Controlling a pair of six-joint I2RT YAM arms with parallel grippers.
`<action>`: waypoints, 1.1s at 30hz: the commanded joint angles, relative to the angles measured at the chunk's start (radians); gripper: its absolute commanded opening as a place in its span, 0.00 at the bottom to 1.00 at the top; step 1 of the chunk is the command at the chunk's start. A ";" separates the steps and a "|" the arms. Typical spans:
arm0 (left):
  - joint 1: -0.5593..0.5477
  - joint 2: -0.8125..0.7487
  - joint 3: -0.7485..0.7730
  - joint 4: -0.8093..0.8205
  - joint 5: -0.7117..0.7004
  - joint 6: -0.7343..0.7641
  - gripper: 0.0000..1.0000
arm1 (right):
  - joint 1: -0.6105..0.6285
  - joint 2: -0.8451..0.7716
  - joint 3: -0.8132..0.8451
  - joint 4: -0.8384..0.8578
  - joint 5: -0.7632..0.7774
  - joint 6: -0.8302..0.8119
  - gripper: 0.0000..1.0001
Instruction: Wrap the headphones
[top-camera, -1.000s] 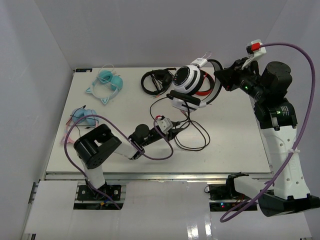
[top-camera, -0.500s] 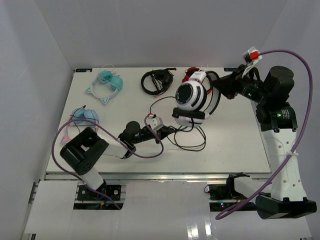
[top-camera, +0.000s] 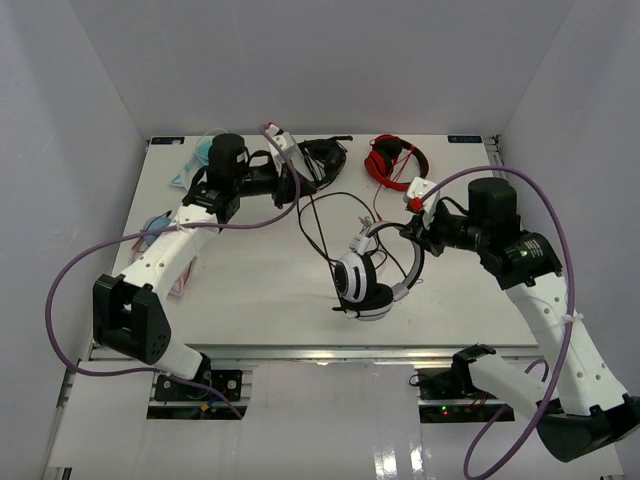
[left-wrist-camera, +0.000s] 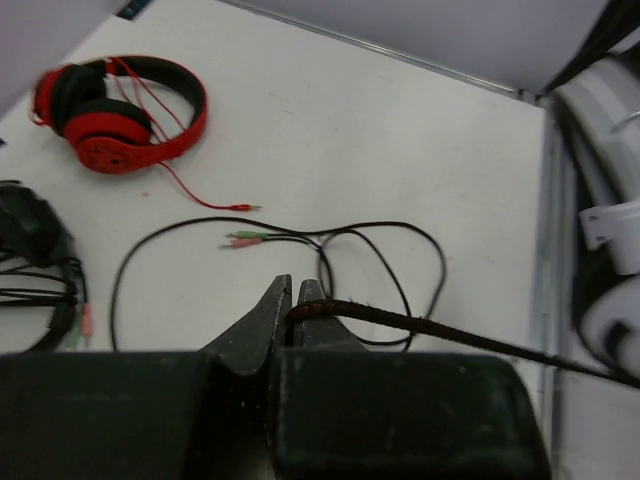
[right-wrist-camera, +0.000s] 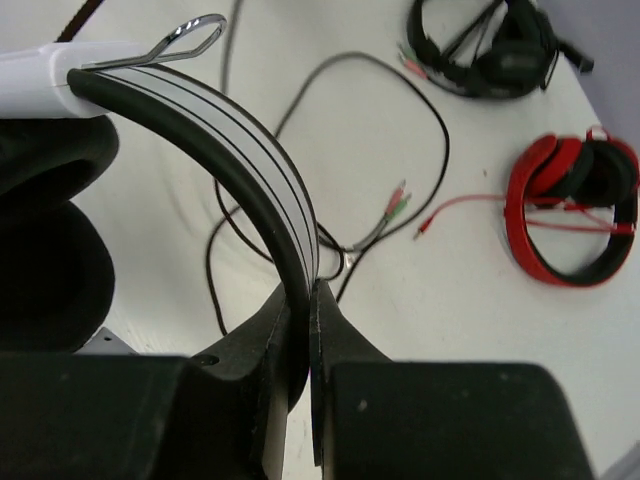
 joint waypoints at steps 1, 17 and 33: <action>-0.043 0.074 0.228 -0.345 0.029 -0.140 0.00 | 0.096 0.014 -0.058 0.061 0.300 0.008 0.08; -0.167 0.019 0.155 -0.474 -0.295 -0.155 0.00 | 0.066 0.129 0.095 0.086 0.102 0.132 0.08; -0.122 0.048 -0.101 -0.170 -0.030 -0.304 0.00 | -0.027 0.141 0.280 0.165 -0.080 0.297 0.08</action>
